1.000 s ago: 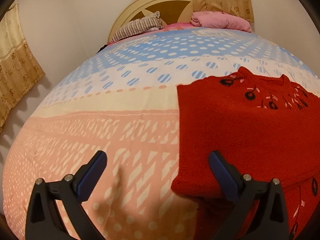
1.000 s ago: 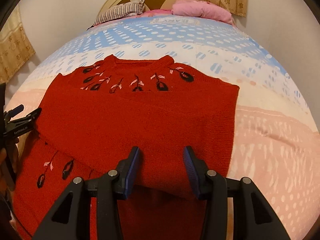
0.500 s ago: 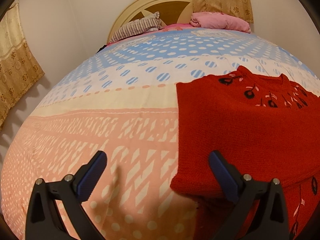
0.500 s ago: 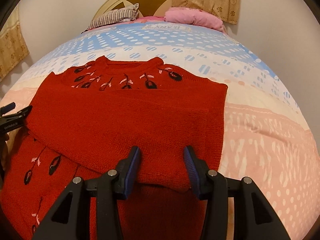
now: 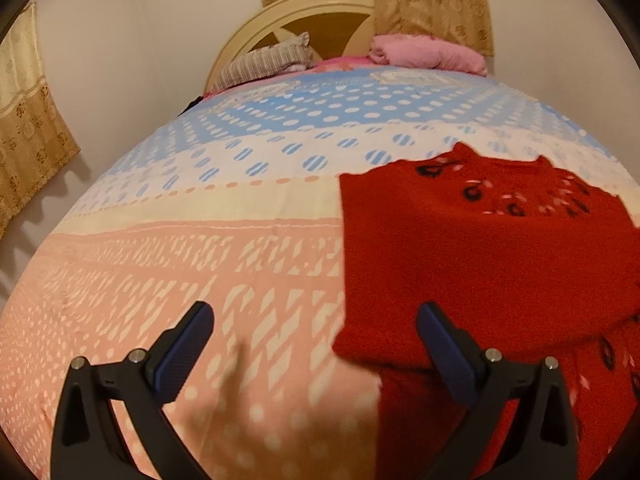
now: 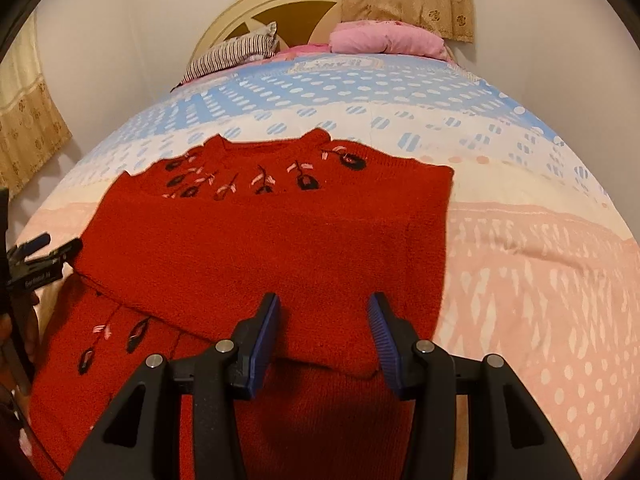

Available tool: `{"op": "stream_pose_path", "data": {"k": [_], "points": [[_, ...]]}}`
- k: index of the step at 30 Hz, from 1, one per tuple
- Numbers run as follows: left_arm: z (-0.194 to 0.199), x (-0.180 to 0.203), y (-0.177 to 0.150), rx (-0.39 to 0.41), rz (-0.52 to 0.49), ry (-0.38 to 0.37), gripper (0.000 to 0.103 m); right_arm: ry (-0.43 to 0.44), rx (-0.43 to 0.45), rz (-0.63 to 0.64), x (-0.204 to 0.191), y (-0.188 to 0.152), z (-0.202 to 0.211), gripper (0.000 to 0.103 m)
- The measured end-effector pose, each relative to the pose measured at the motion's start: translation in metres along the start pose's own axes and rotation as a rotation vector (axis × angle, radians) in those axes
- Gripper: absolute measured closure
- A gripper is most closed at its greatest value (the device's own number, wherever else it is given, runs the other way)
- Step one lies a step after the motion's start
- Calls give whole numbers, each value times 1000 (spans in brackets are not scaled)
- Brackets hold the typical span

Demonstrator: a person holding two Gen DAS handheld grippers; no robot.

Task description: Fold small clothes

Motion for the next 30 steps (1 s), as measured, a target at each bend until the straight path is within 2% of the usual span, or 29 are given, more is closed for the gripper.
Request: {"op": "stream_pose_path", "data": {"k": [5,11,17,25,30], "points": [[27,12,-16,18,-52,-29,0,-25,5,-13,4,-8,16,55],[52,18,-30,28,-64,-56,0,-38,-13,7,-2,-29,34,55],[68,21,-45,18,-84,-72,0,-25,-19,70,-20,-51,55,55],[84,26,-70,-12,-93,-96,0,3,-70,118,-47,-94,67,55],[96,27,-88,-28,-95,-107,0,-10,-61,145,-54,-112,80,55]]}}
Point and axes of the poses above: each gripper's, at about its wrist camera, not at the fingertips, and z roughly against the way its jaws point, x to its right, y to its top, the point moved 10 cm from there along -z, roughly the way its jaws point, and after that the axes turned 3 degrees about y, right-handed, at the moved point
